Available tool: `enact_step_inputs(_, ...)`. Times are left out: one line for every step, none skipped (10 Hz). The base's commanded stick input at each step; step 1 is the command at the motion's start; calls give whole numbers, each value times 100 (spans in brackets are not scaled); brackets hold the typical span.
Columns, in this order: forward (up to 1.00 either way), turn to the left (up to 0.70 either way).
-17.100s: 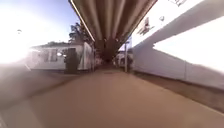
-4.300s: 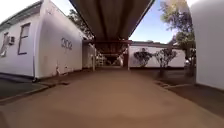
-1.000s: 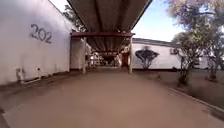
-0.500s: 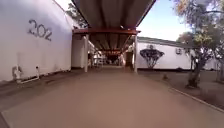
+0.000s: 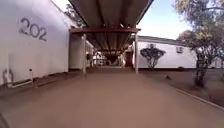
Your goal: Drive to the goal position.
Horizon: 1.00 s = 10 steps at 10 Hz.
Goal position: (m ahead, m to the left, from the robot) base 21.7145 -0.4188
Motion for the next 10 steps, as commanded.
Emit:
enact_step_inputs(70, 0)
enact_step_inputs(70, 0)
enact_step_inputs(70, 0)
enact_step_inputs(70, 0)
enact_step_inputs(70, 0)
enact_step_inputs(70, 0)
enact_step_inputs(70, 0)
enact_step_inputs(70, 0)
enact_step_inputs(70, 0)
enact_step_inputs(70, 0)
